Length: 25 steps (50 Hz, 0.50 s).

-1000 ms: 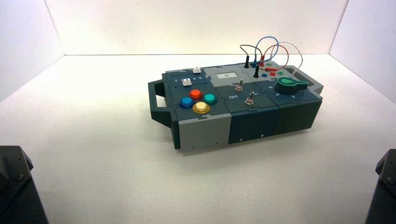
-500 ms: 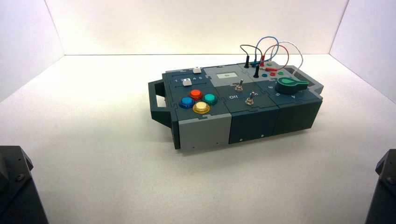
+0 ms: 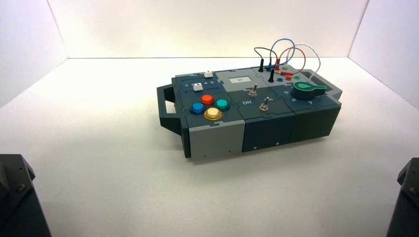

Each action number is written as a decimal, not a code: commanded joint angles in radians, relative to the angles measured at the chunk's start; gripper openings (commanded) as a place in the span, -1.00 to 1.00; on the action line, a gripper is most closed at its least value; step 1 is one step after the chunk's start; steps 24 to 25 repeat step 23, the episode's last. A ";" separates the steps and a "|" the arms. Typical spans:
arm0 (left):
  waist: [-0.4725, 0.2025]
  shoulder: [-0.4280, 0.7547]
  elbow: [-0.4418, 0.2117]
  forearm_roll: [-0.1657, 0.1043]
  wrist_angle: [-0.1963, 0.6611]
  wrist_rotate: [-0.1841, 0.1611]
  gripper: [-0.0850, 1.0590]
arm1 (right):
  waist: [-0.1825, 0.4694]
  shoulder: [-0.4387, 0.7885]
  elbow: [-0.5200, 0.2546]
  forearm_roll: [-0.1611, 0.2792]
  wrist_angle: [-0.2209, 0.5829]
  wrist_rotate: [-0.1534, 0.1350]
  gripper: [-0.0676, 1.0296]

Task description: Move the left gripper to the left.

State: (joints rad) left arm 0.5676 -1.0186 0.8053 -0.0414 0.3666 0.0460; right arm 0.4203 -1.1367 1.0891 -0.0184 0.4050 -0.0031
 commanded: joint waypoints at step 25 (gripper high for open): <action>0.012 0.051 -0.011 -0.006 -0.005 -0.006 -0.91 | 0.003 0.009 -0.023 0.009 -0.005 0.003 -0.92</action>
